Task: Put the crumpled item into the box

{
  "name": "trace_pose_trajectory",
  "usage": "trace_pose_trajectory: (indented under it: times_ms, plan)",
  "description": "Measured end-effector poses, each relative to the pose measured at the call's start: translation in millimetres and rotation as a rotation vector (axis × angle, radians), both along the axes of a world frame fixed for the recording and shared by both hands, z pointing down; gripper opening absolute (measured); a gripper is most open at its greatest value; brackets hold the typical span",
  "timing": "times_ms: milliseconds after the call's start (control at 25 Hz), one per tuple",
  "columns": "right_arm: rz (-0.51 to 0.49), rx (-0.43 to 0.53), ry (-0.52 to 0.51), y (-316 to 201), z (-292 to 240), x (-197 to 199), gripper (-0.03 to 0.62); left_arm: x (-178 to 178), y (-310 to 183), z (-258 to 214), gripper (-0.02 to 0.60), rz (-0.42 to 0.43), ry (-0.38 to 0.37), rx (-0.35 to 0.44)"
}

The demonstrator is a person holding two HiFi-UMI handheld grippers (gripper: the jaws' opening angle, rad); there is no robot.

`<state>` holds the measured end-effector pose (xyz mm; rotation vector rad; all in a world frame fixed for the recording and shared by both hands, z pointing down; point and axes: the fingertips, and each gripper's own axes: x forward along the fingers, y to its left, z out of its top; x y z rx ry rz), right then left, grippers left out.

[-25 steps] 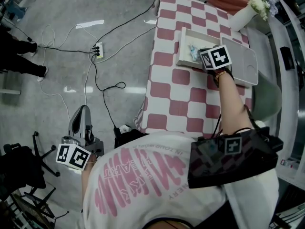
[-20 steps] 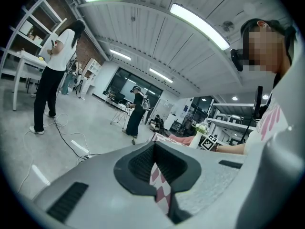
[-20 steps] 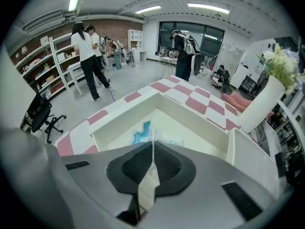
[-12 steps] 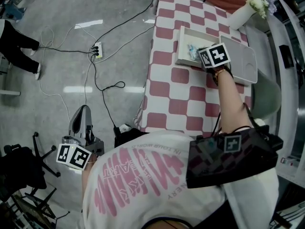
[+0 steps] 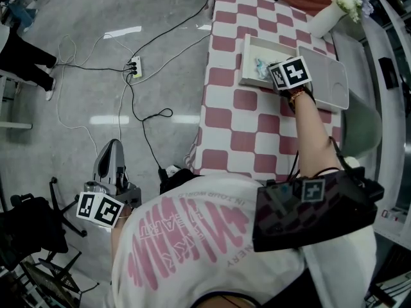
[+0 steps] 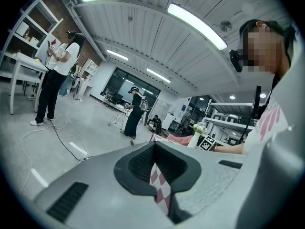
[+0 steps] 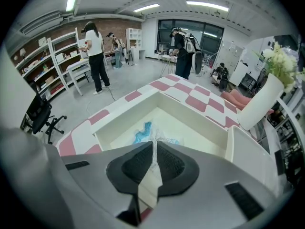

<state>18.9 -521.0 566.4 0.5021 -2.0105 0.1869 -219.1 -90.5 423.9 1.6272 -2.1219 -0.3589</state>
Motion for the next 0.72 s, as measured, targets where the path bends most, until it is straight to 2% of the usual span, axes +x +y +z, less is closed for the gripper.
trace_pose_trajectory:
  times_ms: [240, 440, 720]
  plan:
    - [0.023, -0.010, 0.007, 1, 0, -1, 0.009, -6, 2, -9, 0.008, 0.013, -0.011, -0.008]
    - [0.051, -0.020, 0.006, 5, -2, 2, 0.008, -10, 1, -18, 0.008, 0.055, -0.115, -0.052]
    - [0.063, -0.029, 0.017, 9, 0, -1, 0.011, -25, 5, -21, 0.008, 0.021, -0.043, 0.008]
